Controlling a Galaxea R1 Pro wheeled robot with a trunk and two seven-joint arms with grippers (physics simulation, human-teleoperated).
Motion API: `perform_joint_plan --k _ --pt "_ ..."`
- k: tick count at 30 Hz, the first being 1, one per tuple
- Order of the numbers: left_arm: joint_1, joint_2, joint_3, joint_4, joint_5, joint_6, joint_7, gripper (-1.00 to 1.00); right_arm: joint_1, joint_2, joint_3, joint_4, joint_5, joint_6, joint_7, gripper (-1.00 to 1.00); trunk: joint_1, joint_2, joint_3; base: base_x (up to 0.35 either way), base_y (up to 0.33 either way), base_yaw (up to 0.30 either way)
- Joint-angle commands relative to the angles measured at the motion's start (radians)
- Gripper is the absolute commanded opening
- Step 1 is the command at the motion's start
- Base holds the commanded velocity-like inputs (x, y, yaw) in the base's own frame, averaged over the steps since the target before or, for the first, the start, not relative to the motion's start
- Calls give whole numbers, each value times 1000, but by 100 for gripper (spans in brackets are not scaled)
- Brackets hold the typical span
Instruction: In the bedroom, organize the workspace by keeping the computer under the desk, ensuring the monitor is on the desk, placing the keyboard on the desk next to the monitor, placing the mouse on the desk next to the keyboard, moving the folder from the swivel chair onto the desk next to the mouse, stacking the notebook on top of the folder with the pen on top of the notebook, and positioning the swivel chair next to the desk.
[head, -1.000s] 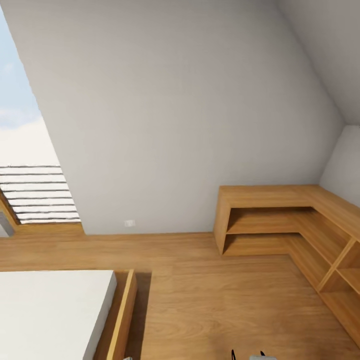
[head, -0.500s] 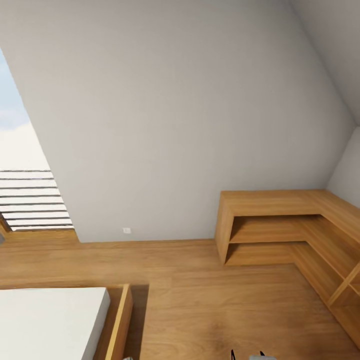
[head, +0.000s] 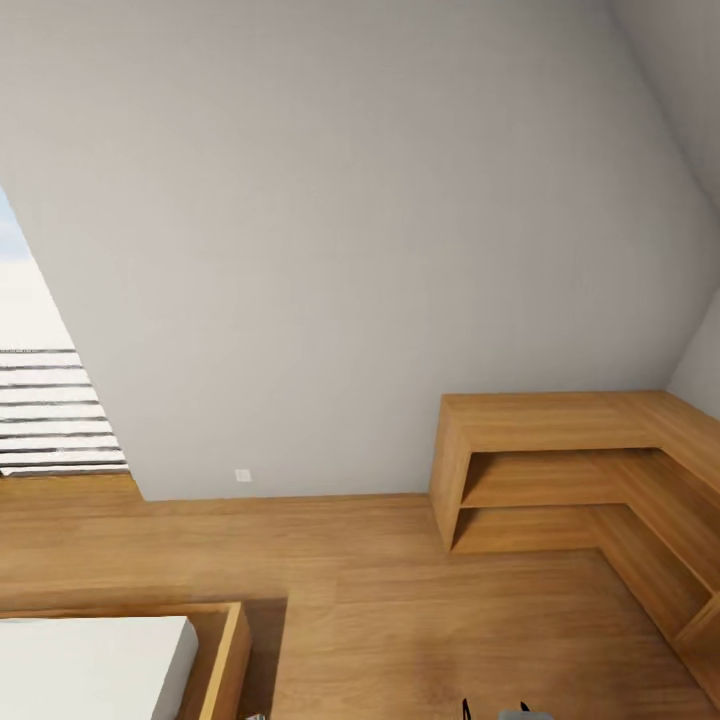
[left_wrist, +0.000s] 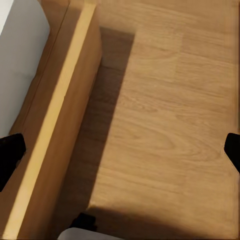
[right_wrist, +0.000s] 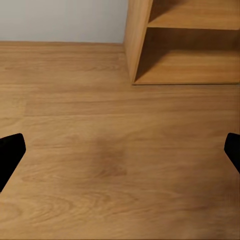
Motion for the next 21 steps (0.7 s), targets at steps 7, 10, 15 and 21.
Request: perform_joint_plan --k 7,10,15,21 --pt "-1 0 -9 0 6 -4 7 100 -1 2 9 0 -1 0 -9 100 1 -2 -2 310 -183 0" --pt "-1 0 -9 0 6 -4 7 100 -1 2 9 0 -2 0 -9 100 1 -2 -2 308 -189 0" --pt "-1 1 -9 0 6 -4 7 100 -1 2 8 0 -2 0 -9 100 1 -2 -2 308 -163 0" --pt "-1 2 -8 0 6 -4 5 100 -1 1 8 0 -2 0 -9 100 1 -2 2 314 -106 -88"
